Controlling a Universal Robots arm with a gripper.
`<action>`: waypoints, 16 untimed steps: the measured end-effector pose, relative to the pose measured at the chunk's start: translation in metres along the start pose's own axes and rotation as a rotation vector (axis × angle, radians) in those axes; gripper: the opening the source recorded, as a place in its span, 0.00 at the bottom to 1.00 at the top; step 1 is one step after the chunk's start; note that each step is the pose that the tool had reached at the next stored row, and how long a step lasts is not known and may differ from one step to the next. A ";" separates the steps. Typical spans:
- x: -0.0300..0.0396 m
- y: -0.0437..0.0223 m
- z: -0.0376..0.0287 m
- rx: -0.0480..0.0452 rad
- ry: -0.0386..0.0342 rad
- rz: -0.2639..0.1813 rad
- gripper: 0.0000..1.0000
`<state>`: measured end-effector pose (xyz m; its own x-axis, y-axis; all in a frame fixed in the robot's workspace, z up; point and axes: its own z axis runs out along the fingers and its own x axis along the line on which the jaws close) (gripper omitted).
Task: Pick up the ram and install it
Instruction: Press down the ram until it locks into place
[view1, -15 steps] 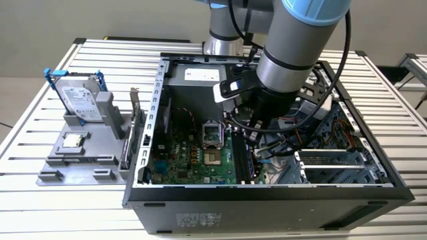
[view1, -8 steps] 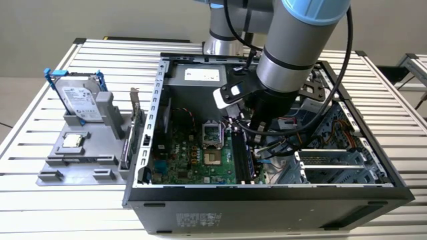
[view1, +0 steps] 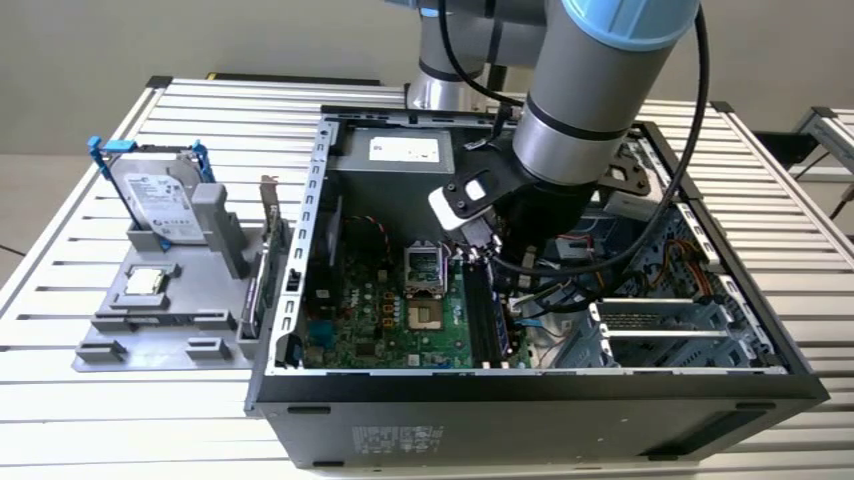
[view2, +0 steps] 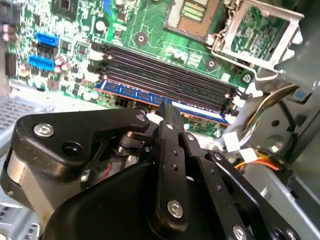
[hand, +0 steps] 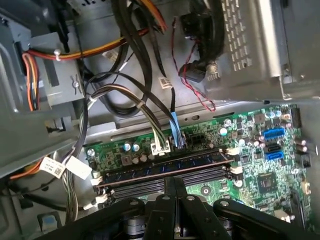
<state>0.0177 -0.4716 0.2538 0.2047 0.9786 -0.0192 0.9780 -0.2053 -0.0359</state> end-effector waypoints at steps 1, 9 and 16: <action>0.0000 0.0000 0.0001 -0.0003 -0.0005 -0.017 0.00; 0.0001 0.0000 0.0008 -0.0029 -0.0054 -0.153 0.00; 0.0008 -0.0002 0.0010 -0.0039 -0.0072 -0.205 0.00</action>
<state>0.0177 -0.4707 0.2528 0.0009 0.9998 -0.0190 0.9994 -0.0016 -0.0359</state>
